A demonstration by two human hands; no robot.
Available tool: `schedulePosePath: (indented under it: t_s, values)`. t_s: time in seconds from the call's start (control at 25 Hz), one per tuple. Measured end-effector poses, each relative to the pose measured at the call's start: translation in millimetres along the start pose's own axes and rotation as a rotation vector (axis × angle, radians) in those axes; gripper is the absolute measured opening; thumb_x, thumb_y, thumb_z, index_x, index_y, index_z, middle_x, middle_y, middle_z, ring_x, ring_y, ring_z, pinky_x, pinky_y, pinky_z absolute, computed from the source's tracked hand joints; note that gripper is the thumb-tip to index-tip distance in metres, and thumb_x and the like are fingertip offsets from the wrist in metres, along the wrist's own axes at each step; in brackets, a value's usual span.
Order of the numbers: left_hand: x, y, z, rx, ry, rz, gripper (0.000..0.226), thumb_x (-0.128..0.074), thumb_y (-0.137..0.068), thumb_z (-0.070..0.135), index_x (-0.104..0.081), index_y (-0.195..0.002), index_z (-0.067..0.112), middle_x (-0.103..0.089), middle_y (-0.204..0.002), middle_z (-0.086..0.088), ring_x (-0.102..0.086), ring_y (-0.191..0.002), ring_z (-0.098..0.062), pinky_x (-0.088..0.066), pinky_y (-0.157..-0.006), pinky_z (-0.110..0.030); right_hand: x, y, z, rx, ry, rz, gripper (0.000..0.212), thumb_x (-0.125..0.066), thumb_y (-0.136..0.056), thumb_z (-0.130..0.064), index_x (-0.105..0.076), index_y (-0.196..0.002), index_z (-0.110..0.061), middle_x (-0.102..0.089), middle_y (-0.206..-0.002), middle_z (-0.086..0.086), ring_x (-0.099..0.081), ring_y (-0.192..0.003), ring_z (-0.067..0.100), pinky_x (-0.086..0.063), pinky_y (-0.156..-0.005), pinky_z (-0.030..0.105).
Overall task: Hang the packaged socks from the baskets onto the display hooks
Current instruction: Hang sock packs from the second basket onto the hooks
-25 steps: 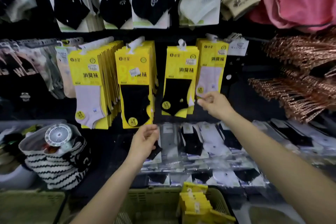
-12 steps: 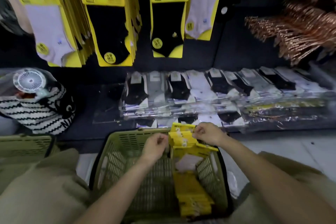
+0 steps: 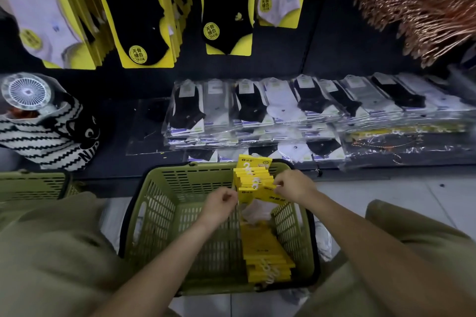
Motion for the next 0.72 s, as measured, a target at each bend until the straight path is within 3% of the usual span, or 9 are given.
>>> schedulePosePath:
  t_s: [0.08, 0.16, 0.28, 0.4, 0.52, 0.64, 0.72]
  values:
    - [-6.3, -8.0, 4.3, -0.001, -0.005, 0.005, 0.023, -0.054, -0.092, 0.008, -0.059, -0.113, 0.001, -0.063, -0.114, -0.015, -0.059, -0.101, -0.021, -0.045, -0.082, -0.025, 0.4, -1.7, -7.1, 0.056, -0.044, 0.02, 0.017, -0.06, -0.087, -0.025, -0.07, -0.09, -0.011, -0.069, -0.091, 0.007, -0.064, -0.087, 0.024, -0.048, -0.065, 0.031]
    - [-14.6, -17.3, 9.9, -0.006, -0.032, -0.008, 0.032, -0.056, -0.091, 0.012, -0.054, -0.122, 0.004, -0.06, -0.12, -0.013, -0.057, -0.106, -0.02, -0.044, -0.084, -0.023, -2.6, -2.3, -10.8, 0.076, -0.08, 0.02, 0.021, -0.062, -0.088, -0.029, -0.069, -0.105, -0.02, -0.068, -0.103, 0.002, -0.063, -0.094, 0.02, -0.05, -0.073, 0.032]
    - [-25.3, -31.3, 12.3, 0.02, -0.088, -0.009, 0.044, -0.06, -0.088, 0.013, -0.047, -0.13, 0.006, -0.056, -0.128, -0.013, -0.054, -0.116, -0.025, -0.042, -0.092, -0.027, -9.9, -7.3, -7.8, 0.039, -0.125, 0.015, 0.042, -0.066, -0.084, -0.03, -0.058, -0.125, -0.025, -0.053, -0.128, 0.006, -0.055, -0.111, 0.024, -0.05, -0.086, 0.036]
    - [-31.3, -39.6, 4.5, 0.076, -0.147, -0.01, 0.053, -0.064, -0.085, 0.014, -0.044, -0.134, 0.008, -0.056, -0.13, -0.011, -0.056, -0.113, -0.024, -0.043, -0.088, -0.026, -21.6, -12.1, 4.6, -0.065, -0.149, -0.05, 0.069, -0.071, -0.079, -0.036, -0.04, -0.139, -0.026, -0.039, -0.139, 0.01, -0.047, -0.121, 0.031, -0.044, -0.098, 0.043]
    - [-39.5, -43.4, -3.0, 0.121, -0.154, -0.072, 0.06, -0.067, -0.081, 0.017, -0.043, -0.135, 0.012, -0.056, -0.13, -0.008, -0.054, -0.115, -0.024, -0.04, -0.086, -0.024, -33.0, -14.4, 6.8, -0.078, -0.287, -0.121, 0.081, -0.075, -0.076, -0.026, -0.031, -0.143, -0.02, -0.047, -0.136, 0.013, -0.05, -0.119, 0.029, -0.044, -0.096, 0.037]
    - [-44.2, -47.0, -1.2, 0.136, -0.154, -0.068, 0.06, -0.068, -0.079, 0.015, -0.043, -0.133, 0.013, -0.057, -0.127, -0.007, -0.055, -0.114, -0.024, -0.042, -0.089, -0.026, -30.5, -15.1, 2.2, -0.054, -0.431, -0.032, 0.081, -0.078, -0.073, -0.023, -0.033, -0.141, -0.016, -0.054, -0.13, 0.01, -0.054, -0.115, 0.027, -0.045, -0.092, 0.035]
    - [-45.3, -48.4, -0.4, 0.164, -0.162, -0.047, 0.064, -0.069, -0.079, 0.015, -0.039, -0.136, 0.013, -0.055, -0.129, -0.008, -0.054, -0.114, -0.023, -0.043, -0.086, -0.025, -27.9, -15.1, 8.3, -0.102, -0.291, -0.029, 0.074, -0.077, -0.072, -0.032, -0.037, -0.133, -0.017, -0.052, -0.127, 0.008, -0.055, -0.112, 0.029, -0.048, -0.089, 0.039]
Point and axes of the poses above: each hand's wrist, its own y-axis away from the middle knuckle, its own x-axis out of the back of the hand, z = x × y, the point moved 4 cm from there along -y, towards the middle knuckle
